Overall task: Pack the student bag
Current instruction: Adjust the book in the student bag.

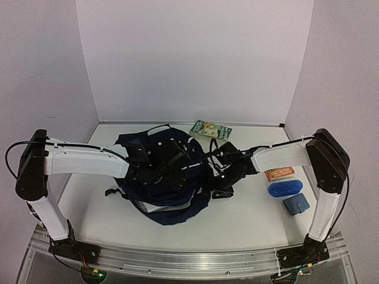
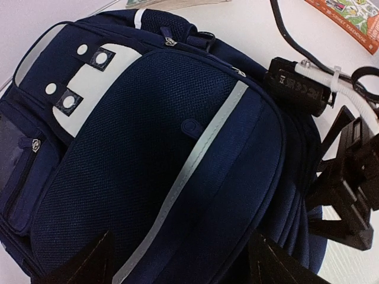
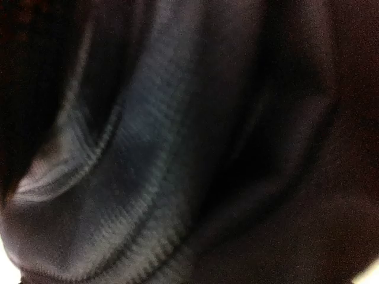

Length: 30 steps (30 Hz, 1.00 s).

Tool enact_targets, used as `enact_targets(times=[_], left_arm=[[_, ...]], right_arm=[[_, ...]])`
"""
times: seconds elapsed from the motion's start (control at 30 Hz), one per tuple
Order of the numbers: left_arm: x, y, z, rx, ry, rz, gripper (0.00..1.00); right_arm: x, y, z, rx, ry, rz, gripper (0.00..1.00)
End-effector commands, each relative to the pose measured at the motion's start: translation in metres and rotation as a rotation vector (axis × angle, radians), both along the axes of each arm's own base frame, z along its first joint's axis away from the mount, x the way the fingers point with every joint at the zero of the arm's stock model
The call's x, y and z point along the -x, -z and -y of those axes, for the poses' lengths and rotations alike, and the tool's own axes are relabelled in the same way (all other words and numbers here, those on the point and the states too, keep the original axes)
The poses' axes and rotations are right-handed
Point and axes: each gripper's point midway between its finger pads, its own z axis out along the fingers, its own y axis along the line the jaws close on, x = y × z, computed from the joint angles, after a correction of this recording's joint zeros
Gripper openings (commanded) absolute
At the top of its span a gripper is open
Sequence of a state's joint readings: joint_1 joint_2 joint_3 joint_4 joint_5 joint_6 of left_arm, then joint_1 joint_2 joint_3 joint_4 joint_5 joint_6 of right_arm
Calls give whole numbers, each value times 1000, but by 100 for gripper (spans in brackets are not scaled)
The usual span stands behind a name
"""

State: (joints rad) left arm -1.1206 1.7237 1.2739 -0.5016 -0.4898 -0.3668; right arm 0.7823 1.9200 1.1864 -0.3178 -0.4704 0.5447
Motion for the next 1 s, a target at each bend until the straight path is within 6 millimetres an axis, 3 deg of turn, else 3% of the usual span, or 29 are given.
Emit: enact_targets(times=[0.0,0.13,0.27,0.4,0.5,0.77,0.97], left_arm=[[-1,-17,-13,47,-69,24,78],[2,-13,-7,57,-39,14,78],[9,-16,8,94,42,35,79],[7,-24,5,119,36,70,79],[6,-29,2,156,31,84,80],[8,-19,-19,203,28,2,76],[36,-28,9,233,252,-33,76]], right_arm=[[-12,7,-3,158,46,69,91],[-10,24,1,227,49,78,91],[-10,52,21,334,45,96,77],[-9,57,28,364,44,101,62],[-11,46,26,336,37,115,50],[-21,7,11,85,13,101,0],[-15,-25,-8,-140,-34,108,0]])
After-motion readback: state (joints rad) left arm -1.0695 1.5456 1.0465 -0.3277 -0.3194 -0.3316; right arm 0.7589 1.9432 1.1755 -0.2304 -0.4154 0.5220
